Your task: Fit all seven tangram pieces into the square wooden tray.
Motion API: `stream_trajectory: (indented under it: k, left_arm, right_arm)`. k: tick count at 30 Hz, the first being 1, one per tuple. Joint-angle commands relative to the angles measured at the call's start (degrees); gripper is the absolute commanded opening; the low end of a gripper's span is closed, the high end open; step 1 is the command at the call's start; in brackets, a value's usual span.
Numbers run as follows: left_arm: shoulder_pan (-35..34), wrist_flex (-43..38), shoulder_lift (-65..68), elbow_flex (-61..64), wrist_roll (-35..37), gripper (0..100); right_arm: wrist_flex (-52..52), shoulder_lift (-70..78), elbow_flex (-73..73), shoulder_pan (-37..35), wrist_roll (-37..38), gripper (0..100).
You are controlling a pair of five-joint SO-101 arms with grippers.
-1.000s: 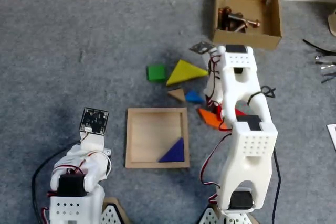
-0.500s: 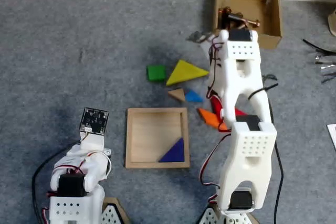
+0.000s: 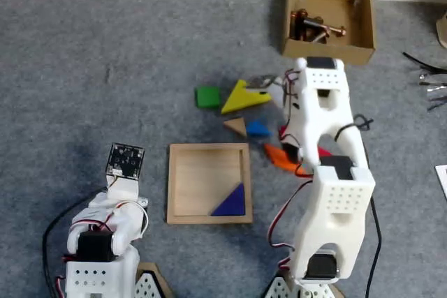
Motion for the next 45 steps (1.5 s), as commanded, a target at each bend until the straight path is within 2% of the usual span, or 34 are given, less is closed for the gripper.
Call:
stream_trajectory:
  k: [1,18,28,33,45]
  left_arm:
    - [0.7,0.3,-0.4,1.1,-0.2,1]
    - [0.7,0.3,-0.4,1.1,-0.2,1]
    - [0.7,0.3,-0.4,1.1,-0.2,1]
    - [0.7,0.3,-0.4,1.1,-0.2,1]
    - [0.7,0.3,-0.4,1.1,-0.2,1]
  right_arm:
    - [-4.8,-4.3,1.3,2.8,1.3,29.6]
    - [-7.3,-4.4,6.7,-3.1,0.8,29.6]
    - [-7.5,-4.2,6.8,-3.3,0.8,29.3]
    - [-7.5,-4.2,6.5,-3.4,0.8,22.4]
    - [-7.0,-4.5,6.5,-3.4,0.5,22.1]
